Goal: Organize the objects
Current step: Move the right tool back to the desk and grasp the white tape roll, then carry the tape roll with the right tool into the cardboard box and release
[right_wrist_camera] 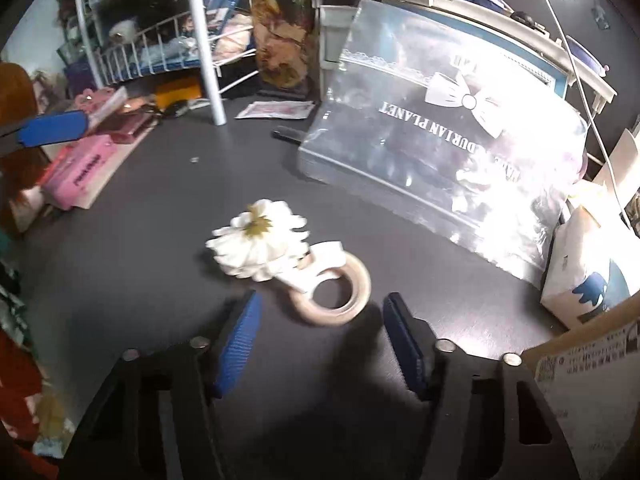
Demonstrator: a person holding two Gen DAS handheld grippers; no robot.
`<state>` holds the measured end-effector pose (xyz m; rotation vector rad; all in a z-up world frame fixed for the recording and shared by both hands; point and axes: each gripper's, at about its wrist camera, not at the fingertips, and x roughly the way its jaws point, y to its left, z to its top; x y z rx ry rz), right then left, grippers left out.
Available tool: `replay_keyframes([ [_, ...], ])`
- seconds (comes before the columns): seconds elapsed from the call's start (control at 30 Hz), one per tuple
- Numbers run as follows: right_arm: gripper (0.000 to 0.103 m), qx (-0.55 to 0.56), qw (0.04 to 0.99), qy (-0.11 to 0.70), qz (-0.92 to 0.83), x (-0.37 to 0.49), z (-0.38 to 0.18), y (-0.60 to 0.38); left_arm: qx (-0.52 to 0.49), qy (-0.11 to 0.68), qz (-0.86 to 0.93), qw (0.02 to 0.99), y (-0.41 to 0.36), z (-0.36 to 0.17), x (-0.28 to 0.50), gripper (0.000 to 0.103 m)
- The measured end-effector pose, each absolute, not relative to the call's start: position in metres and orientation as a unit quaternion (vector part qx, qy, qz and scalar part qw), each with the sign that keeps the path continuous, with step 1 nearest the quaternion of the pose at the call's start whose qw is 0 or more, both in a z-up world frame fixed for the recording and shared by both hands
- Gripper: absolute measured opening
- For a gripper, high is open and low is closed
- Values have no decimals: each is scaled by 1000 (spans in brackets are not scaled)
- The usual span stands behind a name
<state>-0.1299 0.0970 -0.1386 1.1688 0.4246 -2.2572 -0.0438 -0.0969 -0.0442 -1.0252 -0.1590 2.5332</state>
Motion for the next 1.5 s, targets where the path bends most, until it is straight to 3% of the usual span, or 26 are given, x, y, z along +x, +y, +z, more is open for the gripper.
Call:
replay_keyframes([
  [0.1, 36, 435, 279, 158, -841, -133, -139, 99, -369, -57, 905, 203, -95, -43, -46, 82],
  [0.53, 36, 382, 328, 153, -850, -84, -93, 102, -386, -55, 880, 271, -57, -35, -50, 82],
  [1.07, 36, 262, 343, 183, -883, -8, 4, 136, -361, -24, 861, 358, 14, 30, -50, 33],
  [1.5, 36, 250, 274, 155, -916, -20, 42, 221, -352, 20, 837, 418, 109, 70, -85, 29],
])
